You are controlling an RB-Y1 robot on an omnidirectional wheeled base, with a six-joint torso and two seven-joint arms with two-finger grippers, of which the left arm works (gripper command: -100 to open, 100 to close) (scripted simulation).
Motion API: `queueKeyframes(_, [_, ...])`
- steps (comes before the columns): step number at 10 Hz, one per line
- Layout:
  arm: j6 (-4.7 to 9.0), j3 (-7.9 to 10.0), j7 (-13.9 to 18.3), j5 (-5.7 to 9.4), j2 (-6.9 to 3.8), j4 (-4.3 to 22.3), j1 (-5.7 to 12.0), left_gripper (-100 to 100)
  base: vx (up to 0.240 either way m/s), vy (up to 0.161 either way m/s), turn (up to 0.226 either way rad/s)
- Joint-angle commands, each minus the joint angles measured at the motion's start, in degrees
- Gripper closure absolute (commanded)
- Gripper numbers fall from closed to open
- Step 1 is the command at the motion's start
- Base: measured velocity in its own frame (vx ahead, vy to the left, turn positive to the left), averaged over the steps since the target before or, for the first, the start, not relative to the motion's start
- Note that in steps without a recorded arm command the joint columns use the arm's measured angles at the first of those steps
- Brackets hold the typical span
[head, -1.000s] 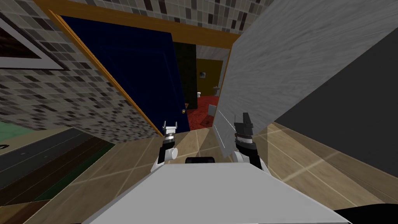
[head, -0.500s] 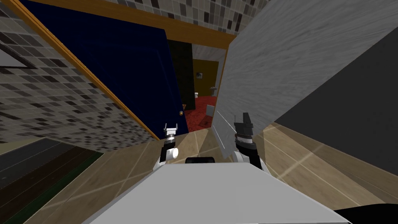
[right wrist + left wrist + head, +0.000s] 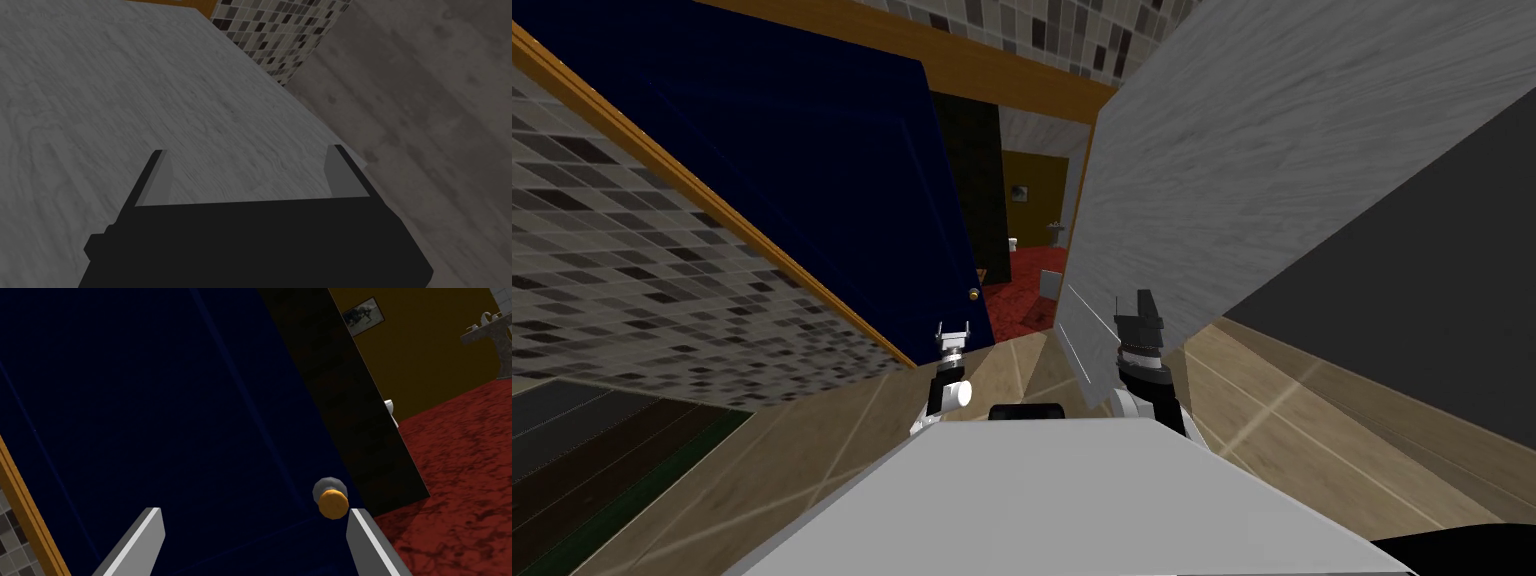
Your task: Pull the door open
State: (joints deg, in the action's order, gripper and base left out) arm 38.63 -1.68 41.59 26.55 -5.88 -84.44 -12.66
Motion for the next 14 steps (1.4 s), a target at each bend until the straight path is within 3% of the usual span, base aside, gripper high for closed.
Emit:
queueKeyframes(1, [0.41,0.12,1.44,0.92,-0.15,2.37,0.88,-100,0.061,0.021,-0.063])
queueKeyframes(4, [1.8,0.28,5.05,3.1,-0.49,7.55,2.89,-100,0.079,0.04,-0.118])
queueKeyframes(5, [1.8,0.28,5.05,3.1,-0.49,7.98,2.89,-100,0.07,0.043,-0.034])
queueKeyframes(11, [4.45,0.57,11.91,7.25,-1.03,18.5,6.73,-100,0.072,0.047,-0.104])
queueKeyframes(12, [4.45,0.57,11.91,7.25,-1.03,18.63,6.73,-100,0.062,0.028,-0.02])
queueKeyframes(14, [5.23,0.65,13.95,8.49,-1.16,21.8,7.87,-100,0.062,0.039,-0.073])
